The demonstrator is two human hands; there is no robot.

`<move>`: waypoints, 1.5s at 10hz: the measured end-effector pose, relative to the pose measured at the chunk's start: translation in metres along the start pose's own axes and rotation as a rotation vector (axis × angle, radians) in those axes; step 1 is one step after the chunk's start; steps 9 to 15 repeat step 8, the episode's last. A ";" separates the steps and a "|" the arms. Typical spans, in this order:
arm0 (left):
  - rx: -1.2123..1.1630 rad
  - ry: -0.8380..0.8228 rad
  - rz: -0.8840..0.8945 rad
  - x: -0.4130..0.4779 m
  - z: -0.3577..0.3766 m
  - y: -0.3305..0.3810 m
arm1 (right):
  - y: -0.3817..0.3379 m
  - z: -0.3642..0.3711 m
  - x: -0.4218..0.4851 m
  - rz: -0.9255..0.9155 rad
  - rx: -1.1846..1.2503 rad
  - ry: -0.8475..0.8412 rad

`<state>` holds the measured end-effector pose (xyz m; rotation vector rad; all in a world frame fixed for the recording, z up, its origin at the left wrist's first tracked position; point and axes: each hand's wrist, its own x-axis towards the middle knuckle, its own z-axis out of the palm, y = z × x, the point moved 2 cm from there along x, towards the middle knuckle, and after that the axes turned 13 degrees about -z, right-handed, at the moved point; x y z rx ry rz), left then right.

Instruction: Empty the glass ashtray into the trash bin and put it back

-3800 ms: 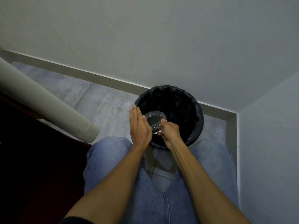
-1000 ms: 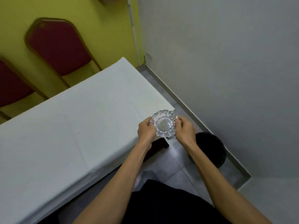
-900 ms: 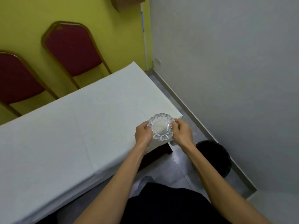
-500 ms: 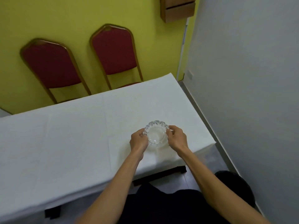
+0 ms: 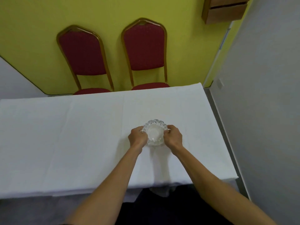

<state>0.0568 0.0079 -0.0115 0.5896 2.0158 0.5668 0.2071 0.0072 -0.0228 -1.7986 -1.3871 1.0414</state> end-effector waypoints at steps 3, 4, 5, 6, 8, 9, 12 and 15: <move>0.020 0.062 -0.030 0.015 0.007 0.012 | 0.001 0.005 0.027 0.003 -0.064 -0.046; 0.002 0.082 -0.024 0.016 0.009 0.010 | 0.001 0.006 0.028 -0.019 -0.067 -0.039; -0.013 0.108 -0.014 0.015 0.011 0.010 | 0.001 0.007 0.028 -0.037 -0.046 -0.040; -0.018 0.110 0.001 0.012 0.011 0.011 | 0.000 0.006 0.029 -0.060 -0.056 -0.056; 0.107 0.071 -0.010 0.016 0.001 0.021 | -0.003 -0.003 0.037 -0.095 -0.222 -0.127; 0.107 0.071 -0.010 0.016 0.001 0.021 | -0.003 -0.003 0.037 -0.095 -0.222 -0.127; 0.107 0.071 -0.010 0.016 0.001 0.021 | -0.003 -0.003 0.037 -0.095 -0.222 -0.127; 0.107 0.071 -0.010 0.016 0.001 0.021 | -0.003 -0.003 0.037 -0.095 -0.222 -0.127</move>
